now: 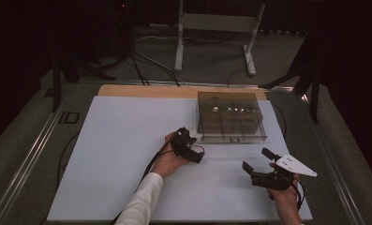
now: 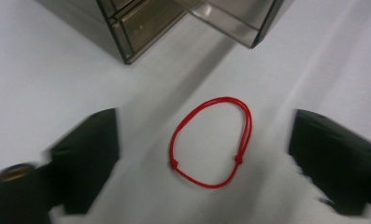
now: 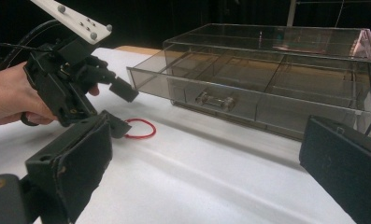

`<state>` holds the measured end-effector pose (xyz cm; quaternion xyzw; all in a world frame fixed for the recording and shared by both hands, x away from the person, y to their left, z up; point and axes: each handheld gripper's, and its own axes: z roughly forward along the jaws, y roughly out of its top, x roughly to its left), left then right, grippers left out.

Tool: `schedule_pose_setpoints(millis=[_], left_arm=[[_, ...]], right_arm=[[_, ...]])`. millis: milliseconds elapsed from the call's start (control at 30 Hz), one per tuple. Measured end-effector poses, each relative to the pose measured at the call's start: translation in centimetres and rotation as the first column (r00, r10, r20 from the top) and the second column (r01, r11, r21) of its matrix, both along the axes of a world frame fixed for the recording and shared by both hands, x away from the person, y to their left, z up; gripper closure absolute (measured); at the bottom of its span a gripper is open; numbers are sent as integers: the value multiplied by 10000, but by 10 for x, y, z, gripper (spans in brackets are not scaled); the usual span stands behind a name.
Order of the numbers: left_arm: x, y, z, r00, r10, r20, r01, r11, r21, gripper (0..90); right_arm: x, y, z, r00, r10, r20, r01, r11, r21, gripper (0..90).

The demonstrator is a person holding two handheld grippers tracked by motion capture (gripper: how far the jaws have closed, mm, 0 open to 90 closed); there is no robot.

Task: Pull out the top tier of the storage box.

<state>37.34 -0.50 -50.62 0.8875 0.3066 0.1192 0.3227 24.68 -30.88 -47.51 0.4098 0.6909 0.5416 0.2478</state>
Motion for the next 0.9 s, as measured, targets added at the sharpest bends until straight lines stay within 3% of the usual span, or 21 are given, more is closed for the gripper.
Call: schedule_pose_setpoints(millis=[100, 133, 300, 467, 567, 600, 767, 800, 900], left_arm=[[1, 1, -1, 9997, 50, -228, -51, 10000, -27, 212], [2, 2, -1, 9994, 3, -348, -5, 10000, -42, 298], [3, 3, -3, 9979, -86, -646, 82, 9999, -68, 389], [3, 2, -5, 9960, -193, -871, 194, 9998, -5, 450], [3, 2, -5, 9960, -193, -871, 194, 9998, -5, 462], [3, 1, -5, 9972, -80, -746, 93, 9998, 164, 462], [2, 2, -4, 9976, -140, -678, 162, 9994, 319, 681], [2, 2, -3, 9975, -162, -683, 187, 9992, 353, 681], [2, 2, -3, 9970, -177, -750, 204, 9992, 351, 855]], right_arm=[[0, 0, 0, 10000, -27, -4, 27, 10000, 19, 29], [0, 0, 0, 10000, -32, -14, 32, 10000, 30, 29], [0, -1, 0, 10000, -30, -11, 30, 10000, 43, 29], [0, -1, 0, 10000, -34, -21, 34, 10000, 17, 29], [0, -1, 0, 10000, -46, -16, 46, 10000, -16, 29], [0, -1, 0, 10000, -46, -16, 46, 10000, -16, 29], [0, -1, 0, 10000, -73, -9, 73, 10000, -17, 30], [0, -1, 0, 10000, -78, -15, 78, 10000, -42, 30], [0, -1, 0, 9999, -115, -21, 115, 9999, -82, 44]])
